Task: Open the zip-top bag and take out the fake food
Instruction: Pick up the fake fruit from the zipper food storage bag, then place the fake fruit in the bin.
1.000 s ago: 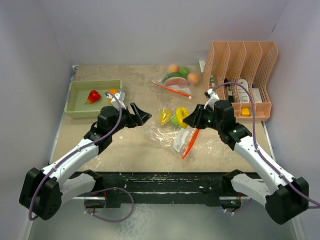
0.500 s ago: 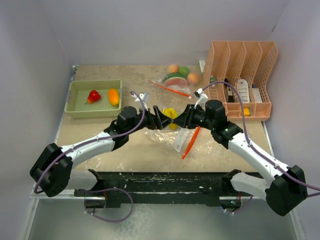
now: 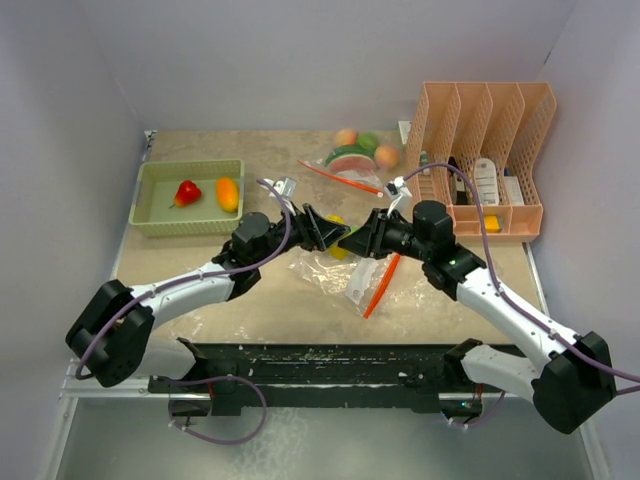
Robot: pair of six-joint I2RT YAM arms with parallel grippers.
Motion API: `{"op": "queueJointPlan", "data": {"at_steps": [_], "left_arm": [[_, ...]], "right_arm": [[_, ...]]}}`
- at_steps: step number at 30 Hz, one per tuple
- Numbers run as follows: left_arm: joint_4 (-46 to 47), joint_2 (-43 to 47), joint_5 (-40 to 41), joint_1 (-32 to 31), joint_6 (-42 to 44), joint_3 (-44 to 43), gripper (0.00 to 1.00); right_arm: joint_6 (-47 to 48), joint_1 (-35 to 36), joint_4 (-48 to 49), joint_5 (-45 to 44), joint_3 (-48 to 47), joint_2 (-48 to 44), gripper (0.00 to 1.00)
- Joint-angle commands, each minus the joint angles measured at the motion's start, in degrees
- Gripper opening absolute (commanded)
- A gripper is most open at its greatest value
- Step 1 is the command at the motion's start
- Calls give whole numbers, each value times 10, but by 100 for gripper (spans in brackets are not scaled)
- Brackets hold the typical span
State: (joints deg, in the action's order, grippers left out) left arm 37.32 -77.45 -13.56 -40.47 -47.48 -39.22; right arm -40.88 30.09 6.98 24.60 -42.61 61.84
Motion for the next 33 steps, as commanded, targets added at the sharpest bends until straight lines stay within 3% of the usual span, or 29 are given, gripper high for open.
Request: {"op": "queueJointPlan", "data": {"at_steps": [1,10,12,15,19,23,33], "left_arm": [[53,16,15,-1,-1,8,69],[52,12,9,-1,-8,9,32],[46,14,11,-1,-8,8,26],[-9,30,40,0,2,-2,25],[-101,54,60,33,22,-19,25],[-114,76,25,123,4,1,25],[-297,72,115,301,83,-73,34]], "right_arm": [[-6,5,52,47,-2,-2,25],[-2,5,49,44,-7,-4,25],[1,5,43,39,-8,-5,30],[22,5,3,22,-16,-14,43],[32,5,-58,-20,-27,-36,50],[59,5,-115,-85,-40,-49,52],[52,5,-112,-74,-5,-50,52]]}}
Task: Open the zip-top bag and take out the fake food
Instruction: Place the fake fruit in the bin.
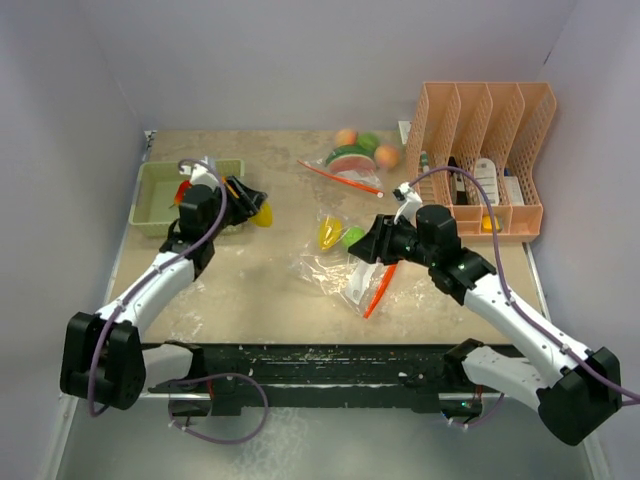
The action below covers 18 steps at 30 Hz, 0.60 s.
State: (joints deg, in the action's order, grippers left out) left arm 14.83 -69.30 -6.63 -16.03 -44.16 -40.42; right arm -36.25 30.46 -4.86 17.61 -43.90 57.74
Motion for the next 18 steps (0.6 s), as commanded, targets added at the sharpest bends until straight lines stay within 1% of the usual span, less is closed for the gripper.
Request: {"op": "queueJointPlan", "data": {"at_steps": [1,6,9,13,15,16,18], "left_arm": [[-83,-18,51,72,54,-70,34],[-77,-70,74,142,66,-94,34],[-71,-111,82,159,67,-110,34],[-68,-144,83,170,64,-130,34],[-69,-151,88,175,64,-136,37],[-70,-155,89,177,62,-139,40],[-71,-162,79,185,56,-145,51]], "right_arm": [[6,1,7,-4,11,-10,52],[8,0,5,-3,20,-16,52],[11,0,2,1,22,-18,52],[14,0,-7,-5,21,-22,52],[16,0,-10,-8,22,-25,52],[17,1,-11,-9,23,-26,52],[18,1,-12,-9,26,-28,52]]}}
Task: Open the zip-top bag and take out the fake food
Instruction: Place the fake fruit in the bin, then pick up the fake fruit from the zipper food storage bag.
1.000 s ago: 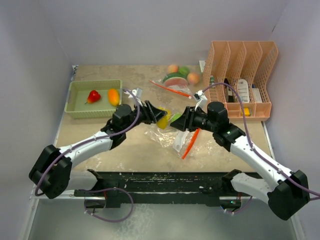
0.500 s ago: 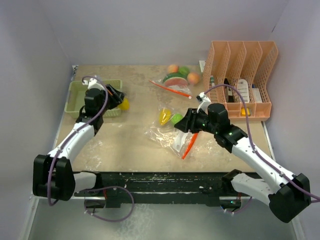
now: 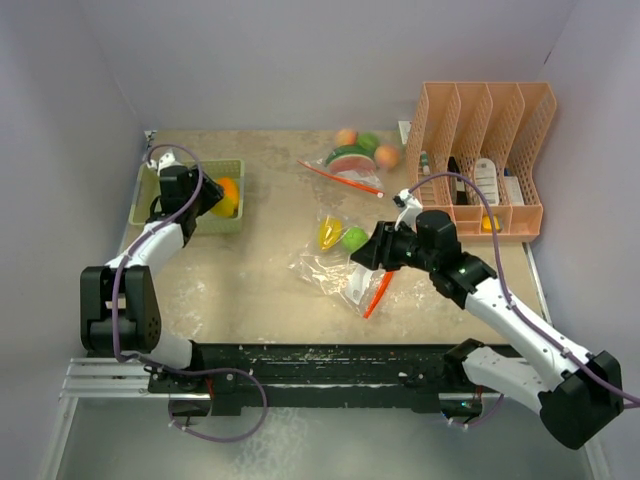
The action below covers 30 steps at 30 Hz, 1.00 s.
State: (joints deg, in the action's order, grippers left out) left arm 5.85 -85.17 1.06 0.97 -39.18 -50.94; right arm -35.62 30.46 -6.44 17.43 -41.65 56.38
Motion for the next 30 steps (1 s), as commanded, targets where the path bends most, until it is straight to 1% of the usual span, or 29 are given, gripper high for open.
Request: {"op": "queueJointPlan", "data": {"at_steps": [1,4,5,7,11,13,16,18,20,22,24,26,27,30], "left_arm": [[21,-5,-7,18,1,-40,59],[29,-2,-23,18,-10,-39,83],[30,1,-26,19,-12,-38,89],[25,12,-25,18,-10,-39,99],[-1,49,-19,18,-1,-37,99],[3,69,-38,13,1,-30,99],[14,84,-77,-15,-1,-20,99],[16,86,-79,-61,7,-16,99],[23,85,-70,-118,12,-13,99],[42,76,-71,-170,9,-5,100],[56,58,-66,-229,11,-1,98],[65,30,-64,-269,15,0,98],[72,17,-69,-286,15,2,99],[111,-33,-91,-324,9,21,99]], "right_arm": [[11,1,5,-7,5,-13,52],[10,1,8,-6,11,-10,52],[10,1,9,-5,11,-10,52],[9,0,11,-4,11,-9,52],[10,1,6,-19,9,-11,52],[7,0,-2,-44,9,-11,51],[-9,-4,-3,-62,15,-4,50],[-27,-14,10,-62,29,3,49],[-45,-28,22,-59,42,7,46],[-57,-49,30,-55,55,4,43],[-65,-70,31,-53,66,-9,40],[-65,-92,21,-55,76,-26,38],[-64,-103,12,-58,78,-35,37],[-51,-124,-24,-71,82,-65,37]]}}
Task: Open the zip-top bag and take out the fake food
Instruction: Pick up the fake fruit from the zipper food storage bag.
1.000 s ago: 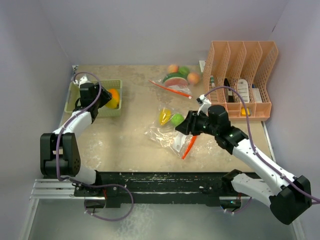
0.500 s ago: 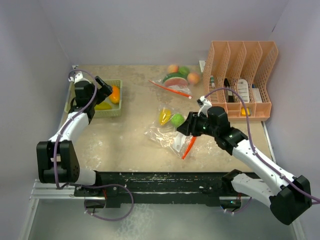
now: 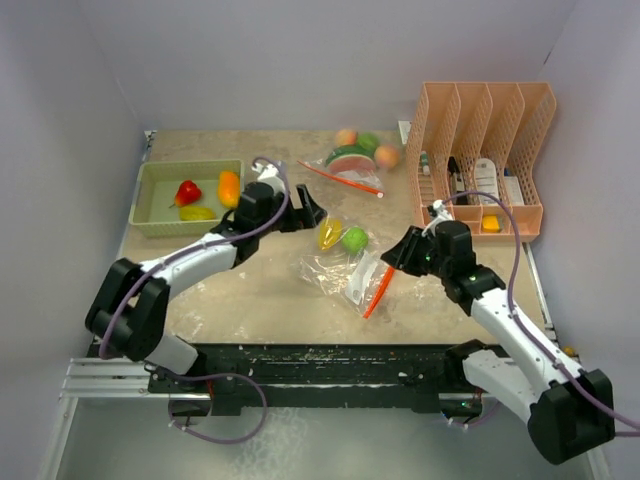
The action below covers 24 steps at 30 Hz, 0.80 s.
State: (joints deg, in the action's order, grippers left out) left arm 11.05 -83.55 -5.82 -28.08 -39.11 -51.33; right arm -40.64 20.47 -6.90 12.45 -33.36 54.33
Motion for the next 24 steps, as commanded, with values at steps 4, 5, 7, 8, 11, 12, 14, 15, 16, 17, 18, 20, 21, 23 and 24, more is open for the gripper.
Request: {"op": "queueJointPlan", "data": {"at_steps": [4,5,7,8,11,12,14,15,16,17,18,20,21,23,24], "left_arm": [[91,-100,-22,-69,-2,41,99],[95,-110,-20,-75,-2,40,99],[101,-128,-20,-86,-3,36,99],[101,-134,-23,-89,-2,32,100],[102,-147,-24,-95,-3,23,85],[103,-149,-24,-96,-5,21,76],[103,-149,-20,-98,-10,22,58],[104,-148,-18,-99,-12,24,52],[104,-148,-17,-99,-13,25,46],[105,-147,-16,-98,-14,27,38],[105,-147,-14,-99,-14,30,33],[108,-147,-13,-99,-16,34,22],[110,-147,-13,-99,-18,37,18],[113,-147,-15,-100,-20,42,11],[113,-146,-13,-99,-21,45,7]], "right_arm": [[6,-31,-60,-38,5,-75,45],[4,-32,-67,-40,9,-82,48],[-1,-32,-76,-44,19,-93,50],[-5,-33,-79,-45,24,-97,51],[-23,-33,-74,-40,48,-108,53],[-31,-33,-70,-37,64,-114,53],[-46,-33,-64,-32,82,-126,49],[-52,-33,-64,-34,90,-133,46],[-58,-33,-66,-39,96,-140,42],[-61,-33,-68,-43,100,-146,38],[-63,-33,-71,-47,103,-150,34],[-64,-34,-78,-61,106,-151,27],[-66,-34,-82,-66,104,-148,23],[-69,-34,-82,-78,102,-140,18],[-72,-34,-81,-85,101,-135,15]]}}
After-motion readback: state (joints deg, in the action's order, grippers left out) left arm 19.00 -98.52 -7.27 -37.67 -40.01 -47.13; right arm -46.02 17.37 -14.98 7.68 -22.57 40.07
